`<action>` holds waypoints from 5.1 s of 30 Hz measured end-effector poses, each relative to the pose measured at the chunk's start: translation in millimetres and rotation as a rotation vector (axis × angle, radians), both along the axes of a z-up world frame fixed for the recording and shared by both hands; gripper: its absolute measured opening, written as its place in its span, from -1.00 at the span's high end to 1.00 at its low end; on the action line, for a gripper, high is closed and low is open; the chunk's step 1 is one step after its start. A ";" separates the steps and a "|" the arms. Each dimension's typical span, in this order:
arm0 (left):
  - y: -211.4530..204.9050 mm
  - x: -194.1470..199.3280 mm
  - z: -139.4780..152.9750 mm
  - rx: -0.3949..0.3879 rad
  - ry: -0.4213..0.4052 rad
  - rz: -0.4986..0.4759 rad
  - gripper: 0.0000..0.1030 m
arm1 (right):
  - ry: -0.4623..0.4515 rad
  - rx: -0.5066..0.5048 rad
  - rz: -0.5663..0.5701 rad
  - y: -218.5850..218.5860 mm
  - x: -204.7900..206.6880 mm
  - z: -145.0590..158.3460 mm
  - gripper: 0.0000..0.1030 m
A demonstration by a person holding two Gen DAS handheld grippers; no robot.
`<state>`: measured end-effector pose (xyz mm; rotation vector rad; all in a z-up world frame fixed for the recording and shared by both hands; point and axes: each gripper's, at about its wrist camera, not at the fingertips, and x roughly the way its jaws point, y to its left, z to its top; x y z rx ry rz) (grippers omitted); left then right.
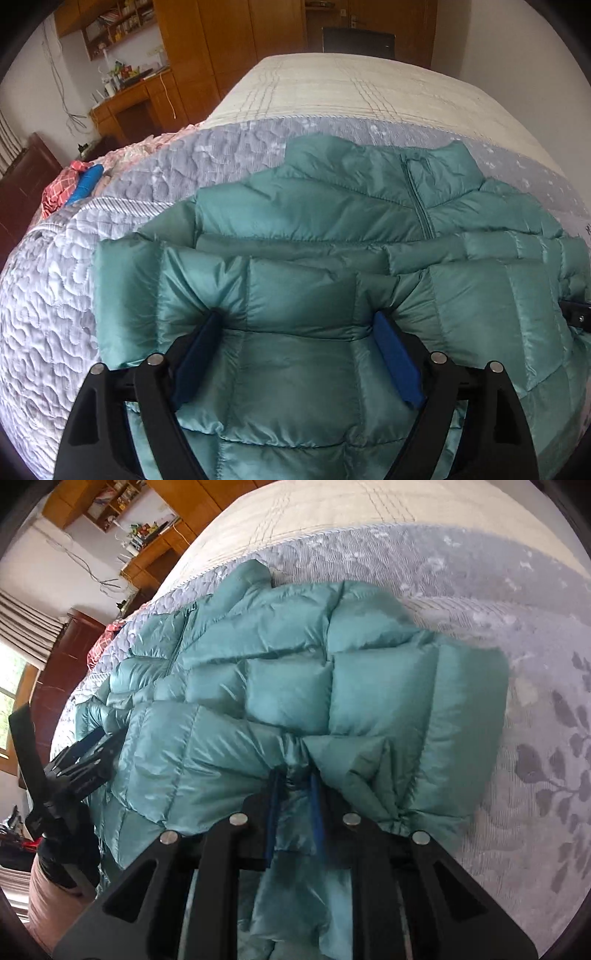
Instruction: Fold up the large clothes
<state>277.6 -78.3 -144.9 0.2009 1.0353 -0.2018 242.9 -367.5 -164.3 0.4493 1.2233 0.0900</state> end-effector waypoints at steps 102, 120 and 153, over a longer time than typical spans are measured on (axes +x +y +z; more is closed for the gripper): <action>170.9 -84.3 146.0 -0.651 0.081 -0.134 0.82 | -0.282 0.257 0.011 -53.3 -167.8 133.9 0.87; 165.7 69.6 53.8 -0.608 0.198 0.075 0.82 | -0.137 0.301 -0.036 -80.2 26.8 73.4 0.87; 183.9 -4.6 50.5 -0.612 0.307 0.024 -0.14 | -0.078 0.262 -0.053 -74.4 -51.3 48.2 -0.04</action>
